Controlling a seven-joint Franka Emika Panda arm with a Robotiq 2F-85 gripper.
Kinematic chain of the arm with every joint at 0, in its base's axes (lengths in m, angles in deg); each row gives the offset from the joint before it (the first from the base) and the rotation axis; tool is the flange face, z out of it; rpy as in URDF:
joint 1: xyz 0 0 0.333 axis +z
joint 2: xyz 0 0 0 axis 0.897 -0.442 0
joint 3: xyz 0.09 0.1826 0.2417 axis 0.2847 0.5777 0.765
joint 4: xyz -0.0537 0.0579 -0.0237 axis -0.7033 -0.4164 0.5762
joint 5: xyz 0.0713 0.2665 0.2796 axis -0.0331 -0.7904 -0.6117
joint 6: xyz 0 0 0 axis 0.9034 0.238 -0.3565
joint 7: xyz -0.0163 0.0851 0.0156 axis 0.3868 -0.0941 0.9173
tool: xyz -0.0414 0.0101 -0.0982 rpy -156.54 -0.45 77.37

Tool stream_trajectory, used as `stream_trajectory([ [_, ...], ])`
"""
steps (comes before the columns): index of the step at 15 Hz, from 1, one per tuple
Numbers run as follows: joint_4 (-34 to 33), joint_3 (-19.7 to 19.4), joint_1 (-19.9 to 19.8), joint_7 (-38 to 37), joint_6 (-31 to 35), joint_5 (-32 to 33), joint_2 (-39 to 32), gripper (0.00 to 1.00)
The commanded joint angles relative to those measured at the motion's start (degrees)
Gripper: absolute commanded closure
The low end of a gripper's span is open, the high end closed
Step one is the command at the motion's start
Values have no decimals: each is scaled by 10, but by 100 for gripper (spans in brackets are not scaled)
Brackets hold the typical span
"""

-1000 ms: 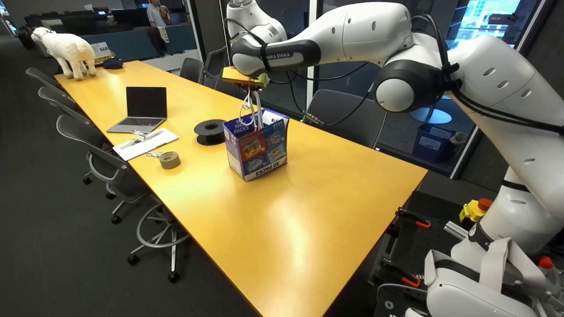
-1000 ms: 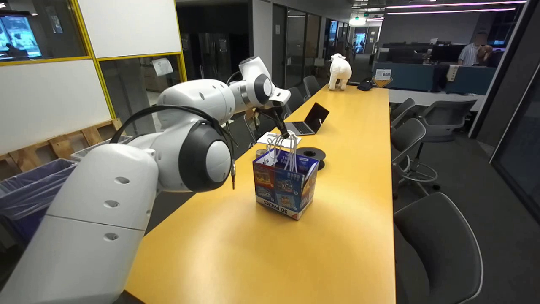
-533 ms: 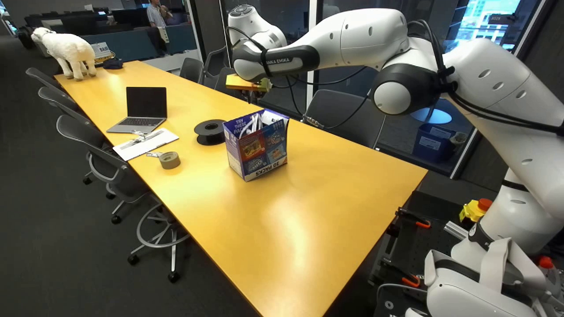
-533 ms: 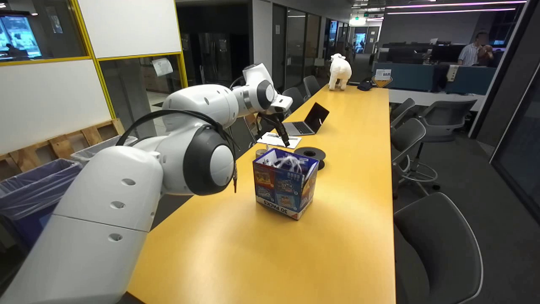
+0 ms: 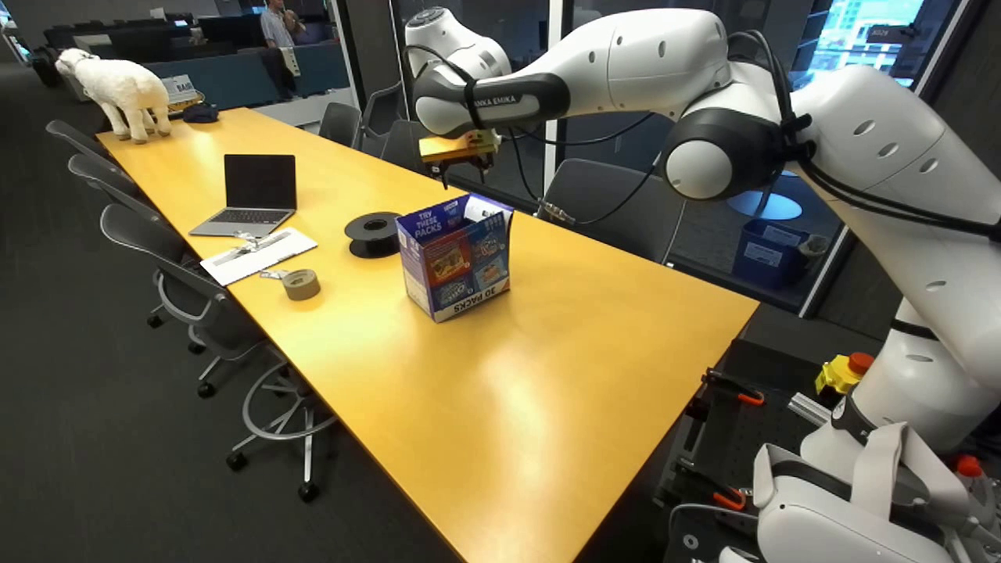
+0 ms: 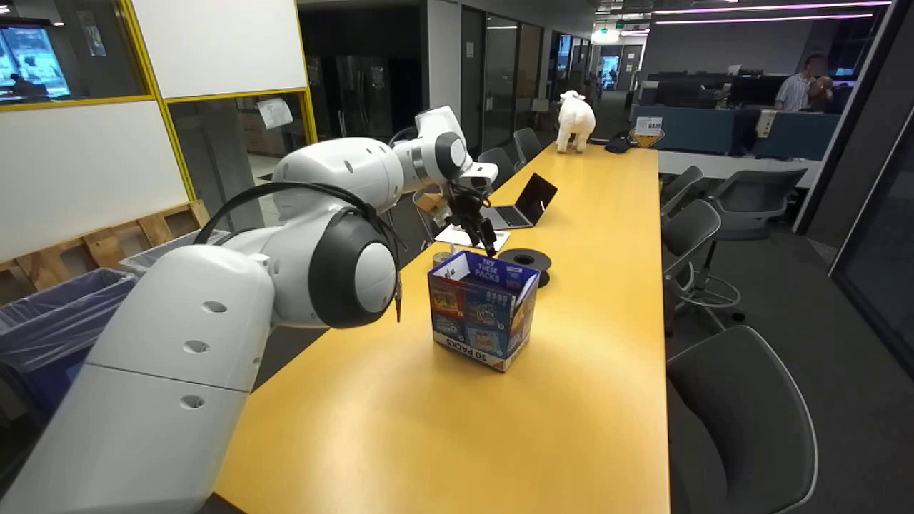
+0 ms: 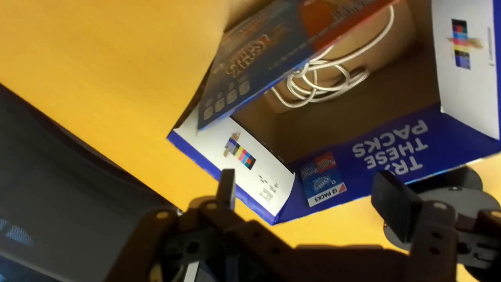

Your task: Put the white ropes inside the blue box

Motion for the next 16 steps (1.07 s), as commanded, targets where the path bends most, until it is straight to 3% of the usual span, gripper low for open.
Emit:
stream_trajectory([
  [1,27,14,-10,117,-83,-4,58,0],
  [4,63,15,-9,198,-141,-4,98,0],
  [9,210,30,-2,319,-143,-2,195,0],
  [16,404,90,-18,401,17,-9,280,0],
])
